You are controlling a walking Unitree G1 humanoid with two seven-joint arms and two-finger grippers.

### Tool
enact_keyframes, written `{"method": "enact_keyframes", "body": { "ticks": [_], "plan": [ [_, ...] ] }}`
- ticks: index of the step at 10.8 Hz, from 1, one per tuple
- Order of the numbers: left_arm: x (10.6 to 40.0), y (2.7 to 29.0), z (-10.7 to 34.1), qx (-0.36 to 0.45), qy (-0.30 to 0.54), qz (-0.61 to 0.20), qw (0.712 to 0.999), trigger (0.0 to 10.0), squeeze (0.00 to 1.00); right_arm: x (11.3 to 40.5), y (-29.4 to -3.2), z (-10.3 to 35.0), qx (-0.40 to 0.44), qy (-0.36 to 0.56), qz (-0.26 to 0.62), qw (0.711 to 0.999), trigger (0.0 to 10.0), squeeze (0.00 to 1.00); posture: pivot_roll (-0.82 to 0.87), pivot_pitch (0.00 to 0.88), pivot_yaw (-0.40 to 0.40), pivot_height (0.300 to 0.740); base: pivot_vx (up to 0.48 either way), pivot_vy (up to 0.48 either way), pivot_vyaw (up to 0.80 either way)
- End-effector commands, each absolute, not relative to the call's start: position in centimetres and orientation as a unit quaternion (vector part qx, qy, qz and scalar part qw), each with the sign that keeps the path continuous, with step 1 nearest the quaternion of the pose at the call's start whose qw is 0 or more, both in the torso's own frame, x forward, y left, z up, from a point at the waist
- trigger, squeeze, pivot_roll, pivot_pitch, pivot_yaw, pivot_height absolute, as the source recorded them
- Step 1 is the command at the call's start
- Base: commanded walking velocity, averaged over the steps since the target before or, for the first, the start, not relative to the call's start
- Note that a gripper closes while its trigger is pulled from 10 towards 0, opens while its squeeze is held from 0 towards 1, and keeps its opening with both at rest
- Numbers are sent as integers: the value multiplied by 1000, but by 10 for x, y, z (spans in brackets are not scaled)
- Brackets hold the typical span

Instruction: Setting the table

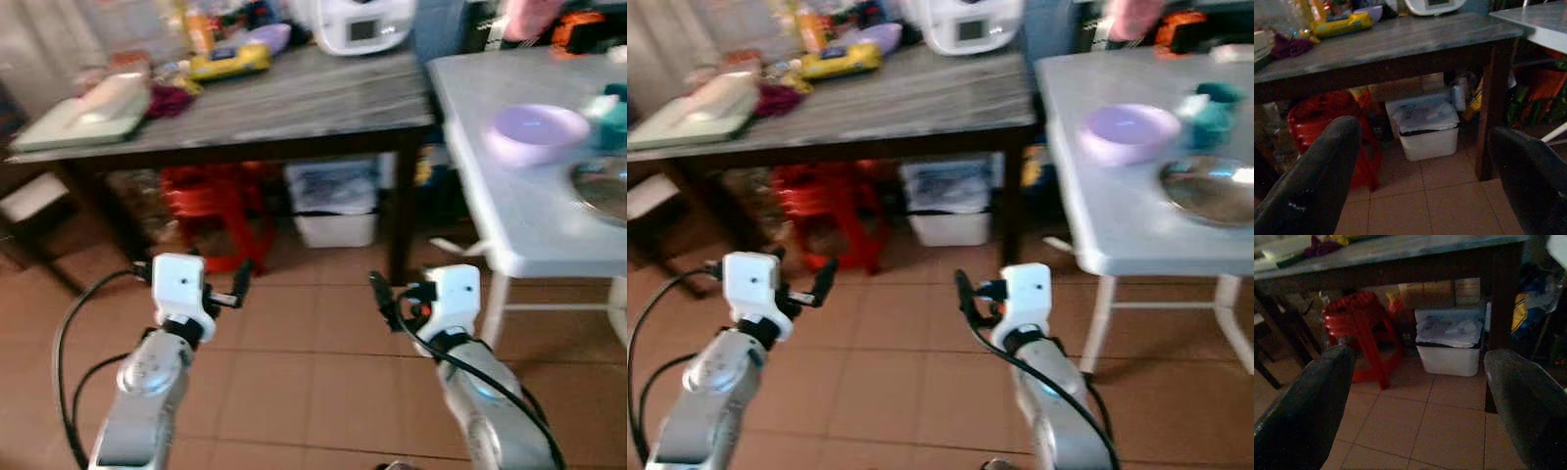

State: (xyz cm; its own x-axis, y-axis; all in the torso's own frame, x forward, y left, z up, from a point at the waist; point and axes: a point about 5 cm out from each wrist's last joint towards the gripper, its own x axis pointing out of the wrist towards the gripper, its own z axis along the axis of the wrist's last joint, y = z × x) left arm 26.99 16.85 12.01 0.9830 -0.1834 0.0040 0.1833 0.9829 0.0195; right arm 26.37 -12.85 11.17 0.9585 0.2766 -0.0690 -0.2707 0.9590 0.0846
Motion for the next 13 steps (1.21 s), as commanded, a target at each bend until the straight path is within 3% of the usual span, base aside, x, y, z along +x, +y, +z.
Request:
{"method": "enact_keyframes", "body": {
  "ticks": [1, 9, 13],
  "plan": [
    [271, 170, 123, 11, -6, -88, 996, 10000, 0, 264, -127, 114, 39, 37, 145, 988, 10000, 0, -71, 95, 141, 740, 0, -431, 0],
    [268, 163, 122, -10, -7, -102, 995, 10000, 0, 268, -124, 116, 25, 18, 139, 990, 10000, 0, -63, 88, 129, 740, 0, 0, 0],
    [271, 161, 131, -15, -28, -124, 992, 10000, 0, 268, -120, 116, 28, 17, 143, 989, 10000, 0, -62, 78, 133, 740, 318, 0, 0]
  ]
}}
